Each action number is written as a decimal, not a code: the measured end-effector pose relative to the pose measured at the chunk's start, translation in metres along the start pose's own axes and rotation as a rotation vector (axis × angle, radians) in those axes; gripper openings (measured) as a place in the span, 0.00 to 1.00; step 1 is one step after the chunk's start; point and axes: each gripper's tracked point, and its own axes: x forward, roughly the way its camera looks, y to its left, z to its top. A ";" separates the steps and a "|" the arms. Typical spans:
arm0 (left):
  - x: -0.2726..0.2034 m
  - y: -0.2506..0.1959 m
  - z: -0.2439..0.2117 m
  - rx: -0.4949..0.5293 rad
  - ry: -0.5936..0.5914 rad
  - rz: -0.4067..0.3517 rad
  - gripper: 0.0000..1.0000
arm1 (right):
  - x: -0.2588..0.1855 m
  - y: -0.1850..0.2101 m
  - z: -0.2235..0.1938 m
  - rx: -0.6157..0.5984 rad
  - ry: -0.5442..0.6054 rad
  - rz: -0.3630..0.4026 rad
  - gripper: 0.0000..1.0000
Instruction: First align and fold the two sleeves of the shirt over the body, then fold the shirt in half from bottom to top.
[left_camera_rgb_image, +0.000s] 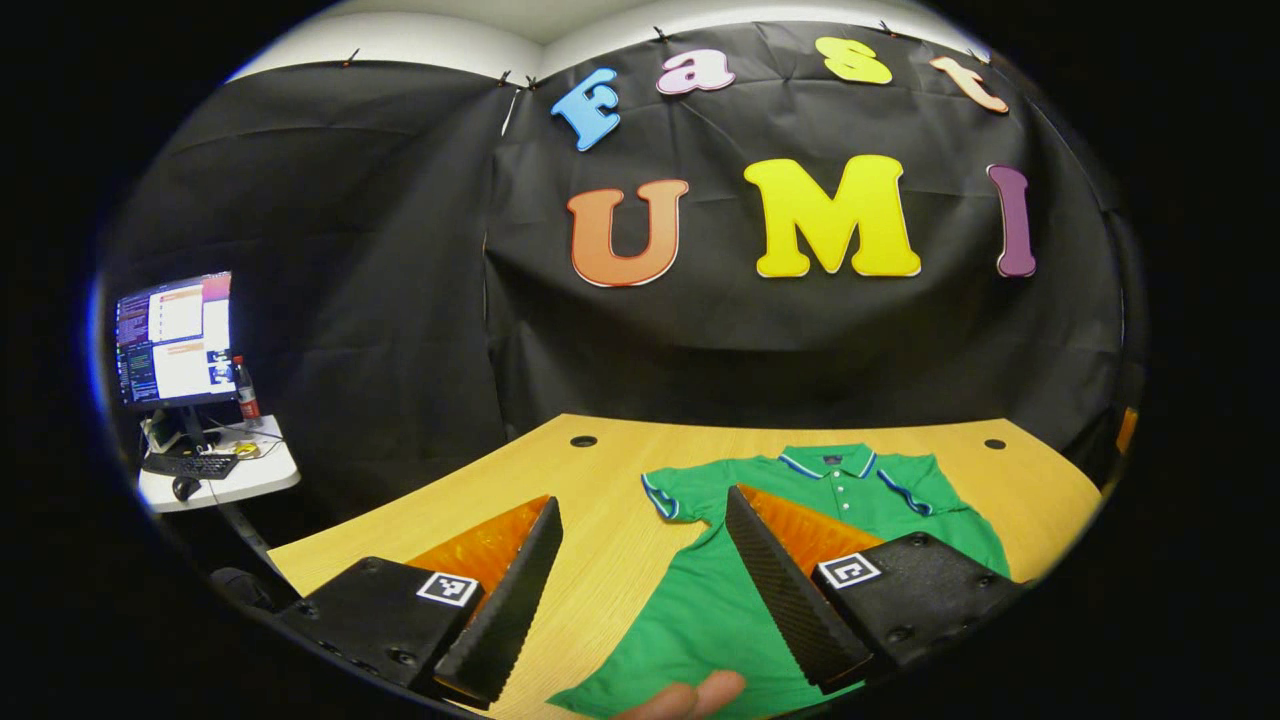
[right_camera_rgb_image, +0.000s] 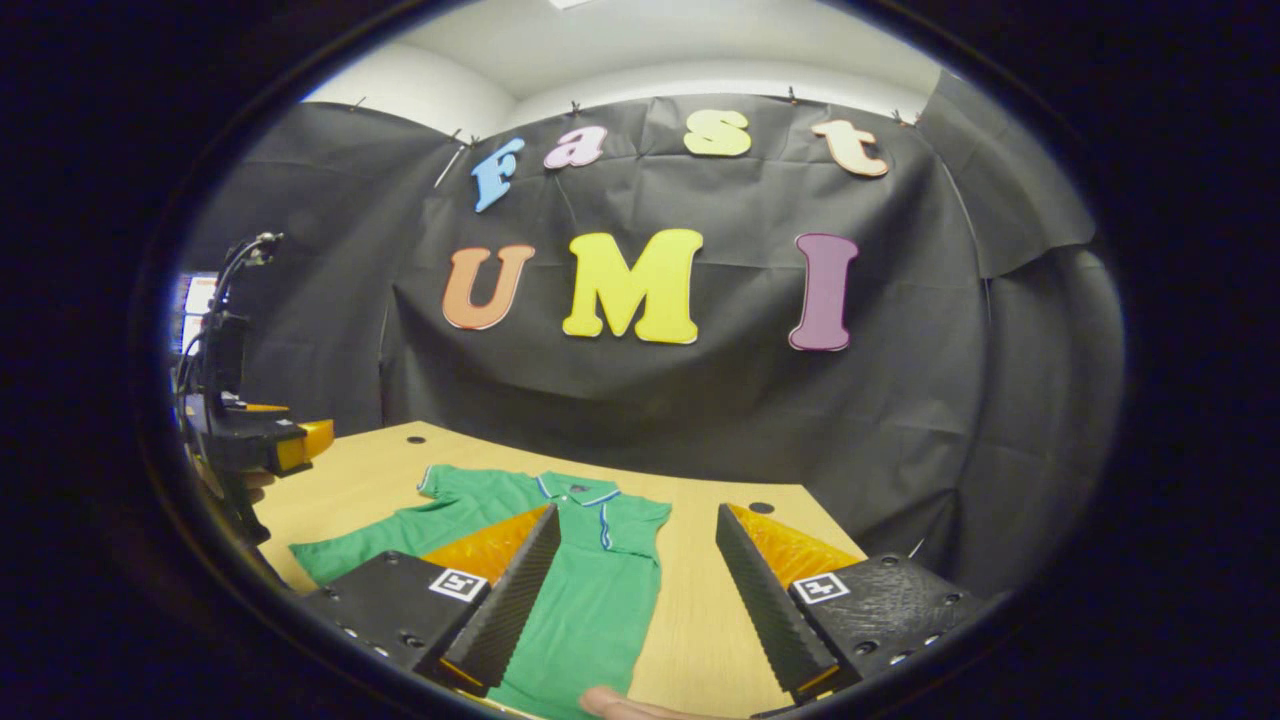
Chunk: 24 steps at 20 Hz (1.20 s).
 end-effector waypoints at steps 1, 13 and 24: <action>0.010 -0.001 0.005 0.002 0.007 0.002 1.00 | 0.000 -0.002 0.000 0.006 0.002 -0.002 0.95; 0.232 -0.012 -0.024 -0.035 0.146 -0.026 1.00 | 0.002 -0.011 0.007 0.083 -0.021 0.037 0.95; 0.298 -0.011 -0.146 -0.144 0.470 -0.044 0.84 | 0.034 -0.013 -0.031 0.042 0.057 -0.006 0.96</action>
